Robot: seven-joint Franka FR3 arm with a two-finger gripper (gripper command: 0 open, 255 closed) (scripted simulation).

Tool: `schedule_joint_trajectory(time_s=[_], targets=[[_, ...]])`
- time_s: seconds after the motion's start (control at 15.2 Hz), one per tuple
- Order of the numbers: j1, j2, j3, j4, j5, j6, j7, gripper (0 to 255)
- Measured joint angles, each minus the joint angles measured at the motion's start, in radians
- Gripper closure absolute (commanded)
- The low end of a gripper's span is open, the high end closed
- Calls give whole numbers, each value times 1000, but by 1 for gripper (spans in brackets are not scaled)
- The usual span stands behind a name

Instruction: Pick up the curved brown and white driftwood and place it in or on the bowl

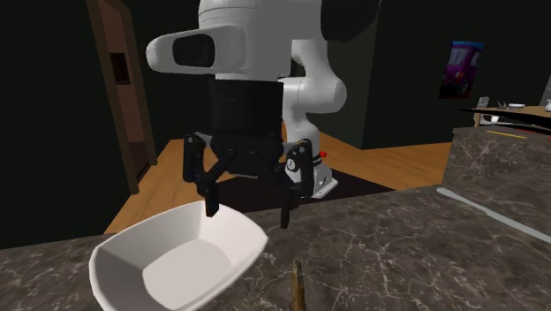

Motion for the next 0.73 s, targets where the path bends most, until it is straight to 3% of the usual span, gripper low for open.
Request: schedule_joint_trajectory(time_s=[0.73], targets=[[89, 261, 58, 120, -154, 126, 55, 0]])
